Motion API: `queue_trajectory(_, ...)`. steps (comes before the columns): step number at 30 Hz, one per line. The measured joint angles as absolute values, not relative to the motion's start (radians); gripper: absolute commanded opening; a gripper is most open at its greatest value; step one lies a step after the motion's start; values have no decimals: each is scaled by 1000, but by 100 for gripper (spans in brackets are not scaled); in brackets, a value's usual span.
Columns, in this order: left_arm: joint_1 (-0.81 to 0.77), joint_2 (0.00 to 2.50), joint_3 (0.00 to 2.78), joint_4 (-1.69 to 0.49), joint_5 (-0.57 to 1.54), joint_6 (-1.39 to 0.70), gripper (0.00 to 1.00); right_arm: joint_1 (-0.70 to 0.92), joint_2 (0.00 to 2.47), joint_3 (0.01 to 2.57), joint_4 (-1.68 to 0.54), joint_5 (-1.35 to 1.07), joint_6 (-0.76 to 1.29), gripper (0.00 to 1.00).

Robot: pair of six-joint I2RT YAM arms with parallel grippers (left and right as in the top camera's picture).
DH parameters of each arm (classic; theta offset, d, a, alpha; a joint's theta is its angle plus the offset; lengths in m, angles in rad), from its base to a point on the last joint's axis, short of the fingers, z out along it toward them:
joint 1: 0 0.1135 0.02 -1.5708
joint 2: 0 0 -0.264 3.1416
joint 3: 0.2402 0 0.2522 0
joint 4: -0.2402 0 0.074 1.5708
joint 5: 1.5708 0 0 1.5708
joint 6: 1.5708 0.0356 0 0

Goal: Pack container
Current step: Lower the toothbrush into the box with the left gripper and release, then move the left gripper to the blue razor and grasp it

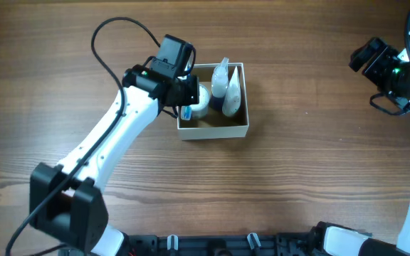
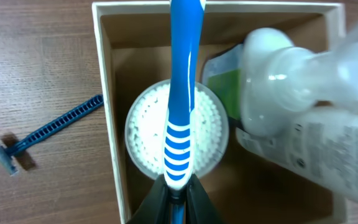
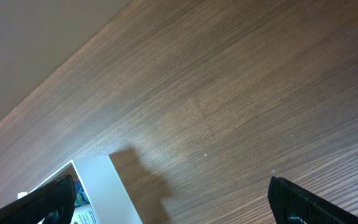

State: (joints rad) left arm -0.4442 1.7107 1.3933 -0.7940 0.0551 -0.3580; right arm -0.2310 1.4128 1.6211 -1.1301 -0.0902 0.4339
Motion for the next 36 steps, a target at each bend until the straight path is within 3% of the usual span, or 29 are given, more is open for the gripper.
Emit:
queue_trajectory(13, -479, 1759, 1393, -724, 103, -406, 6, -231, 1413, 1621, -1130, -90, 434, 100)
queue_trajectory(20, -496, 1759, 1393, -759, 104, -324, 4, -231, 1413, 1621, -1130, -90, 434, 100)
queue_trajectory(28, -496, 1760, 1393, -778, 103, -226, 14, -231, 1413, 1621, -1130, -90, 434, 100)
queue_trajectory(36, -496, 1760, 1393, -801, 104, -200, 13, -231, 1413, 1621, -1130, -90, 434, 100)
